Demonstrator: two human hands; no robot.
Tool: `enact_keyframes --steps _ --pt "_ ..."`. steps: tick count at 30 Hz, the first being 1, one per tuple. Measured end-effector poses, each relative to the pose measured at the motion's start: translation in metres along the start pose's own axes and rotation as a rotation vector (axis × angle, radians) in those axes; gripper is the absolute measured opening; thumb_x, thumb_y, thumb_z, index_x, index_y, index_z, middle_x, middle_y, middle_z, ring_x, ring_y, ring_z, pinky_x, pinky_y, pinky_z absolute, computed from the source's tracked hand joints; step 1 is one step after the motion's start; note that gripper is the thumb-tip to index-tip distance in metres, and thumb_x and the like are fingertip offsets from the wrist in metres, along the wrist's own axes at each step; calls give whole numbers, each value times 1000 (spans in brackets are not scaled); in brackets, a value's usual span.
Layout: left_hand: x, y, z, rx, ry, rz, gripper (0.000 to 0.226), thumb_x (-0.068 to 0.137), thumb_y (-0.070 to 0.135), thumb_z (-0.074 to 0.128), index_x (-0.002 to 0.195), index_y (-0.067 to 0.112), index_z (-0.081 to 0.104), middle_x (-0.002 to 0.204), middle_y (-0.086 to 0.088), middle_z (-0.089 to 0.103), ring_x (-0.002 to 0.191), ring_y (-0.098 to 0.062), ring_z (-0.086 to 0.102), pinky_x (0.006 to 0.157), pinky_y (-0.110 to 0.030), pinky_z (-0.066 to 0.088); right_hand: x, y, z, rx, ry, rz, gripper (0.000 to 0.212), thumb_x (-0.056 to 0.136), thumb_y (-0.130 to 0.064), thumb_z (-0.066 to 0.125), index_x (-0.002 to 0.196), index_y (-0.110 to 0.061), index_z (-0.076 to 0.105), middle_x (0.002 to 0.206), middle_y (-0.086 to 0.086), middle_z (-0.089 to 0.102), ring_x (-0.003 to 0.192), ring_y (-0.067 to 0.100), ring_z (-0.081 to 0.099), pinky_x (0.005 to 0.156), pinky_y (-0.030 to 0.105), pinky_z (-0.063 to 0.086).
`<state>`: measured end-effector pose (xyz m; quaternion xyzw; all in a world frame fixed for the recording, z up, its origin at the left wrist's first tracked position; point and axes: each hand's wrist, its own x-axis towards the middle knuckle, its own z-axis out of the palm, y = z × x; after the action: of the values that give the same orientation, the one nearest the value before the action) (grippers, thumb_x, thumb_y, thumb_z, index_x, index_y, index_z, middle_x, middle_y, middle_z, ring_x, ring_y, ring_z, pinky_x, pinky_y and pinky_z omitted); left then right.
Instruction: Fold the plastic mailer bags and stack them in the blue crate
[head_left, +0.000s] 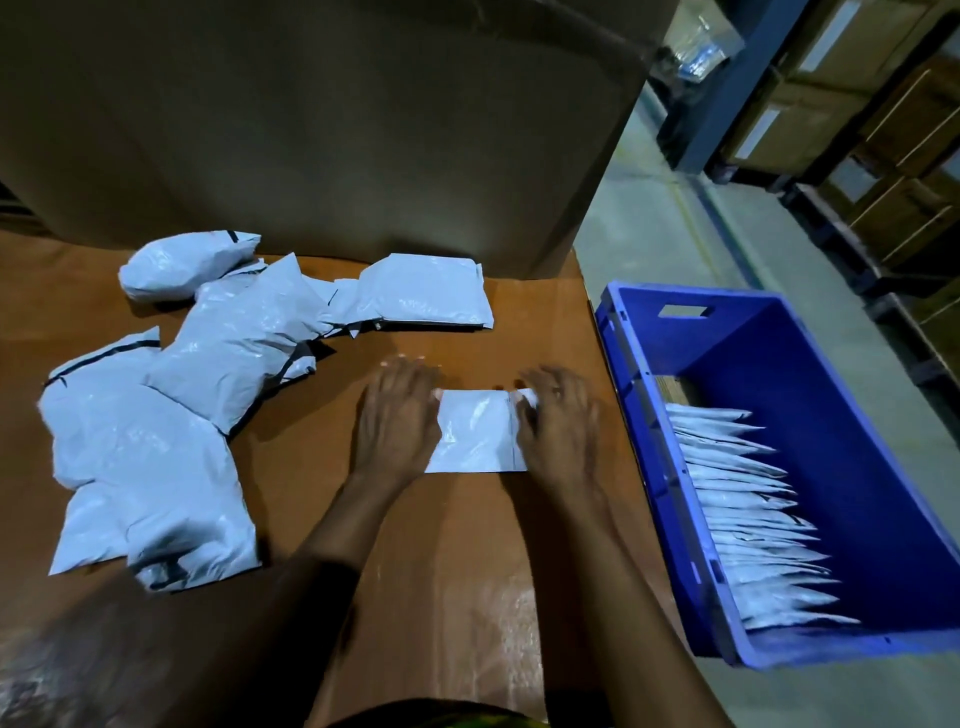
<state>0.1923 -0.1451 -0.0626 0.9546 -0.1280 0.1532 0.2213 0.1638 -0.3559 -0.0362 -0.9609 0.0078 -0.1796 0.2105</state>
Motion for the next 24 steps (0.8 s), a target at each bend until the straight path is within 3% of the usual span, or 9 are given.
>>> enact_keyframes --steps 3,6,10,18,22,24 --pt "-16 16 6 -9 -60 26 54 110 30 27 159 11 37 169 -11 27 159 -28 15 130 -45 13 -12 -29 19 33 -88 -266 37 104 -21 55 140 -19 62 153 4 53 147 25 41 120 42 29" --pt "-35 11 16 94 -129 -22 60 110 34 22 165 11 16 174 -8 8 161 -24 -2 130 -47 7 -22 -32 40 -29 -194 -304 44 109 -24 44 152 -20 51 164 1 41 158 22 23 129 43 17" --pt "-43 9 15 166 -113 8 62 109 35 26 166 13 13 174 -8 6 161 -25 -2 128 -53 11 -30 -29 39 -96 -204 -310 48 113 -31 33 160 -24 39 171 -2 26 162 18 6 131 46 7" --pt "-37 7 20 159 -139 -2 64 107 34 29 165 12 18 173 -9 10 161 -28 0 128 -55 12 -22 -23 43 -114 -292 -313 51 112 -35 31 162 -25 34 173 -3 20 162 17 -1 129 50 10" --pt "-41 4 21 177 -154 15 62 109 40 20 166 15 15 174 -9 7 161 -27 -2 128 -55 8 -31 -16 14 87 -241 -276 50 110 -39 50 158 -29 43 173 -5 18 162 16 0 130 49 1" --pt "-40 2 23 186 -157 10 62 110 42 19 166 16 14 174 -7 5 161 -26 -4 129 -54 5 -46 -4 -4 40 -194 -205 48 111 -42 46 158 -36 41 174 -9 14 161 15 -1 129 48 -3"
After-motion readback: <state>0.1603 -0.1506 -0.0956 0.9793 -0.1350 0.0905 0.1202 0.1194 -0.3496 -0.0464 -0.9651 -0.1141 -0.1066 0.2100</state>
